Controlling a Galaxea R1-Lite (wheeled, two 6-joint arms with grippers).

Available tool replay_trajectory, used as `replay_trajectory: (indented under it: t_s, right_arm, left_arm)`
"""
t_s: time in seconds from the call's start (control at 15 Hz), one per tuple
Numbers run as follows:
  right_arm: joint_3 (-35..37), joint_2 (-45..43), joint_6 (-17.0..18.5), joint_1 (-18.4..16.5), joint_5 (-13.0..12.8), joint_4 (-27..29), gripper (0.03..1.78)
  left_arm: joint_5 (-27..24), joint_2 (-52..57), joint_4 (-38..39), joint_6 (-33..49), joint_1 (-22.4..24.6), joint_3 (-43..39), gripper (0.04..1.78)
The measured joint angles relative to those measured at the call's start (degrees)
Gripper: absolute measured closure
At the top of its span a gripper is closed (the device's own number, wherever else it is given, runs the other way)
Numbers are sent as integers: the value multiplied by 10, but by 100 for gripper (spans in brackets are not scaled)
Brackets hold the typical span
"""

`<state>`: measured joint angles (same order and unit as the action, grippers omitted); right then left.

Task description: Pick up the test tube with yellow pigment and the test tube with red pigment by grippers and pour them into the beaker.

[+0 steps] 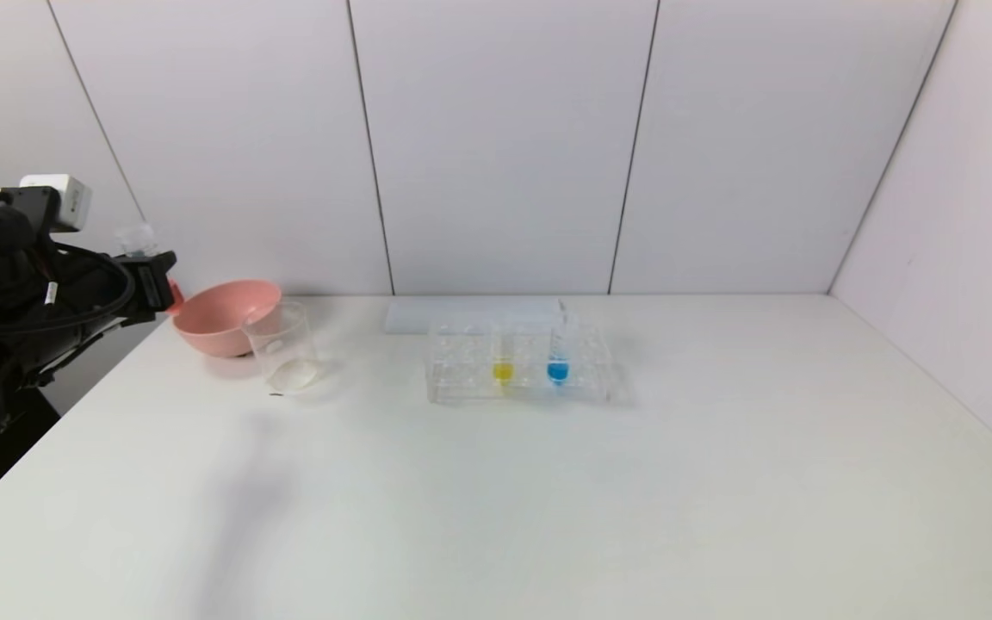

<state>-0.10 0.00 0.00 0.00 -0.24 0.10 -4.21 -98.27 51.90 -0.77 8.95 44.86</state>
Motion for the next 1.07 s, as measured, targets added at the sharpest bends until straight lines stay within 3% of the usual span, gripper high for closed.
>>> replay_trajectory:
  t_s: [0.47, 1.07]
  right_arm:
    - [0, 0, 0, 0, 0, 0, 11]
    - [0, 0, 0, 0, 0, 0, 11]
  left_arm:
    - [-24, -8, -37, -7, 0, 15, 138]
    - [-109, -9, -154, -97, 19, 67, 138]
